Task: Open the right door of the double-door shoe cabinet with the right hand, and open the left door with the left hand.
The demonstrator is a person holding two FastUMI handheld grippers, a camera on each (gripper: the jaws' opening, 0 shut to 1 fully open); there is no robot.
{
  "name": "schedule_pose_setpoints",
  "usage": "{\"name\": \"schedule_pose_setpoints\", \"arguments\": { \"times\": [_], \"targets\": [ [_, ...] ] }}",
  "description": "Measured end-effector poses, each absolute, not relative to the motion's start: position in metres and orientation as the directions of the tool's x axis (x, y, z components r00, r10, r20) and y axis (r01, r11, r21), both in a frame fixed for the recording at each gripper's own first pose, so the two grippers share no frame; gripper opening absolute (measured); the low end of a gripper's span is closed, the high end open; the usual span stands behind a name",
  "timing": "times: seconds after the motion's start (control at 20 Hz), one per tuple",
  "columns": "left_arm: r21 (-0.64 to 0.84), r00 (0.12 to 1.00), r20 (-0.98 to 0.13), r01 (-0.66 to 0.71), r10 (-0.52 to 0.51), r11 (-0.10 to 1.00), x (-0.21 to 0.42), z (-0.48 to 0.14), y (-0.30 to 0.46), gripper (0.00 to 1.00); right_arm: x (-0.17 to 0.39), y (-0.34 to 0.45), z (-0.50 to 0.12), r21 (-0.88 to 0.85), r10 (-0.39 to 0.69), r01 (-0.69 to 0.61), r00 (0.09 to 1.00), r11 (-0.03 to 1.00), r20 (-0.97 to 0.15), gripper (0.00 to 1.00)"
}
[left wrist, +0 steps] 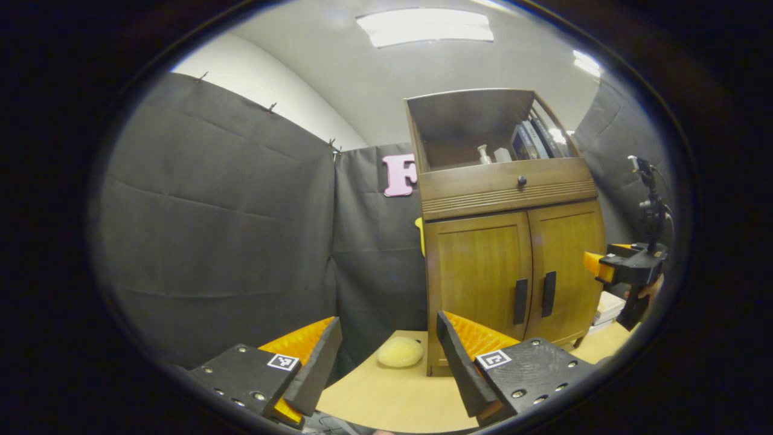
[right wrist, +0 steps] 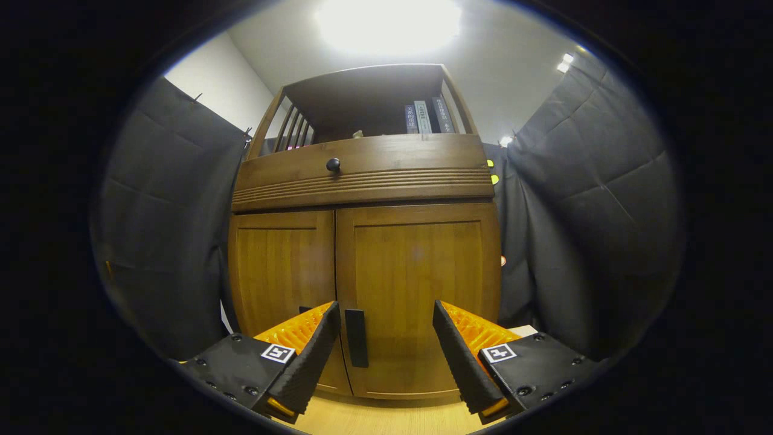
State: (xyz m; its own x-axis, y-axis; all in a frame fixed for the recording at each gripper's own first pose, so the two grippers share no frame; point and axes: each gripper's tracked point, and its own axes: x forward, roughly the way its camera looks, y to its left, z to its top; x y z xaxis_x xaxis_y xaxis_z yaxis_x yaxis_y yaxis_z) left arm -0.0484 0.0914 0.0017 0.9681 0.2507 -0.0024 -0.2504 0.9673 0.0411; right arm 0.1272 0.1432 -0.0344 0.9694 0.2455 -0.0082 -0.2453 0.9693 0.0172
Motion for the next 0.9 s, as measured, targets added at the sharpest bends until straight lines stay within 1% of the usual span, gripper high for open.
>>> {"name": "schedule_pose_setpoints", "arguments": {
  "times": [0.3,0.35,0.45,0.5,0.55,0.6,0.7,0.8,0.9],
  "targets": [
    [0.059,0.956,-0.003,-0.291,0.292,0.955,-0.057,0.000,0.102,0.92,0.157,0.167,-0.067,0.022,0.257,-0.256,0.965,0.967,-0.056,0.96],
    [0.061,0.954,-0.005,-0.298,0.299,0.953,-0.058,0.000,0.104,0.92,0.161,0.170,-0.072,0.024,0.258,-0.257,0.964,0.966,-0.067,0.94],
    [0.064,0.949,-0.006,-0.314,0.315,0.947,-0.063,0.003,0.108,0.92,0.170,0.177,-0.080,0.031,0.264,-0.262,0.961,0.964,-0.078,0.97],
    [0.065,0.947,-0.006,-0.321,0.322,0.945,-0.066,0.006,0.110,0.92,0.174,0.179,-0.083,0.033,0.263,-0.261,0.961,0.965,-0.080,0.94],
    [0.067,0.944,-0.006,-0.328,0.329,0.942,-0.067,0.007,0.112,0.92,0.179,0.183,-0.086,0.034,0.265,-0.263,0.961,0.964,-0.083,0.96],
    [0.069,0.941,-0.008,-0.336,0.337,0.939,-0.068,0.007,0.113,0.92,0.184,0.186,-0.089,0.034,0.266,-0.264,0.960,0.964,-0.087,0.94],
    [0.074,0.935,-0.009,-0.352,0.354,0.933,-0.070,0.006,0.115,0.92,0.193,0.192,-0.094,0.040,0.263,-0.260,0.960,0.965,-0.096,0.94],
    [0.076,0.930,-0.012,-0.366,0.367,0.928,-0.073,0.008,0.117,0.92,0.203,0.197,-0.100,0.054,0.261,-0.257,0.959,0.965,-0.107,0.91],
    [0.080,0.926,-0.014,-0.376,0.378,0.923,-0.075,0.010,0.117,0.92,0.211,0.204,-0.105,0.053,0.267,-0.262,0.956,0.964,-0.120,0.90]
  ]
}}
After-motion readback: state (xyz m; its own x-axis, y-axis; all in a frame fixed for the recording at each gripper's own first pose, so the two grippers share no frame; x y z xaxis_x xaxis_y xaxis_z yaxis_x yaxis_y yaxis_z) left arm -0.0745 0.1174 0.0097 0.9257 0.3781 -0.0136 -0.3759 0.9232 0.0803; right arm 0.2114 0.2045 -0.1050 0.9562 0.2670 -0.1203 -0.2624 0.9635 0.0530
